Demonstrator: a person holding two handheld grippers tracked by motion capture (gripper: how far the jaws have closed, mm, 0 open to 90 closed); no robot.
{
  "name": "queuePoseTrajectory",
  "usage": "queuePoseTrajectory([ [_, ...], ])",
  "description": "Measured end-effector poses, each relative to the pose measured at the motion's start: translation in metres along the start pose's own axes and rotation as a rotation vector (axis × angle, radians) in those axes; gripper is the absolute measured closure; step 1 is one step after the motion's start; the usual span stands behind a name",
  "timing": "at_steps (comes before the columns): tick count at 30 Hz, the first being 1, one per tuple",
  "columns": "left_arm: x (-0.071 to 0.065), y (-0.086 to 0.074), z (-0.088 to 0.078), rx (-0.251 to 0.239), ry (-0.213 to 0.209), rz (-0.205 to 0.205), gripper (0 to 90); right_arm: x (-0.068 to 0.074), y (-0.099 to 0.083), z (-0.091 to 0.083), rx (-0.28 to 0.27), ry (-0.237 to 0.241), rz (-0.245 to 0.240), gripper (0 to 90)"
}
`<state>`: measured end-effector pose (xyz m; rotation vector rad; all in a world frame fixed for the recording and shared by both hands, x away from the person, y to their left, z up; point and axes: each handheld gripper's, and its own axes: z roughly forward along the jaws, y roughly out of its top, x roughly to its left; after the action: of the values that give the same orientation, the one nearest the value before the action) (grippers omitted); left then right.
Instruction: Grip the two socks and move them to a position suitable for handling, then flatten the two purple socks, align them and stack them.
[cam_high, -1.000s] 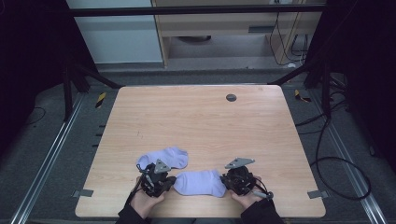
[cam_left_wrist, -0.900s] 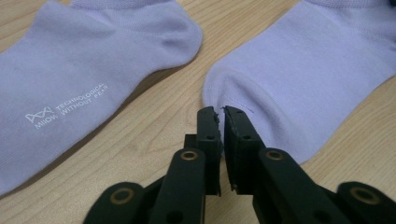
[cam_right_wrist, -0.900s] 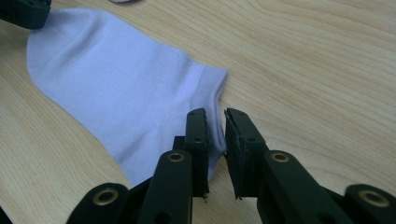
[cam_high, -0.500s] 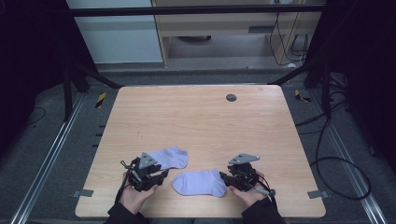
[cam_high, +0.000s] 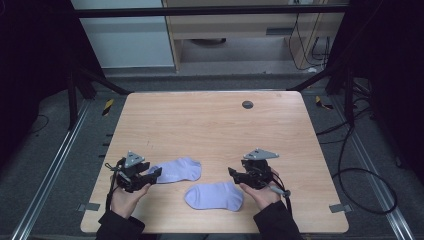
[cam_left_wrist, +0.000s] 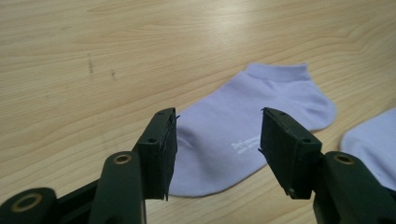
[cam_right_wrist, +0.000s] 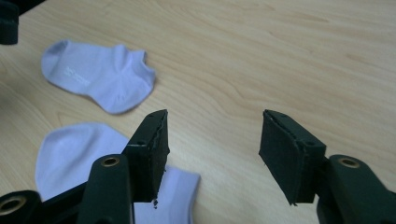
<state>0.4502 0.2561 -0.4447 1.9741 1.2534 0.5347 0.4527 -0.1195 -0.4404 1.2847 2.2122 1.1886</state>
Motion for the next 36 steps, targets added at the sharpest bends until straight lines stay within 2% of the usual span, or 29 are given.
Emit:
queuePoseTrajectory([
  [10, 0.024, -0.004, 0.005, 0.011, 0.044, -0.032, 43.2, 0.025, 0.035, 0.026, -0.019, 0.037, -0.026, 38.8],
  [17, 0.036, -0.009, 0.009, 0.033, 0.063, -0.052, 45.6, 0.040, 0.049, 0.050, 0.005, 0.045, -0.039, 40.1],
  [28, 0.038, -0.013, 0.022, 0.088, 0.071, -0.035, 49.6, 0.056, 0.058, 0.090, 0.046, 0.034, -0.059, 44.0],
  [36, 0.038, -0.017, 0.030, 0.128, 0.069, -0.026, 53.7, 0.060, 0.050, 0.124, 0.125, 0.012, -0.077, 50.2],
])
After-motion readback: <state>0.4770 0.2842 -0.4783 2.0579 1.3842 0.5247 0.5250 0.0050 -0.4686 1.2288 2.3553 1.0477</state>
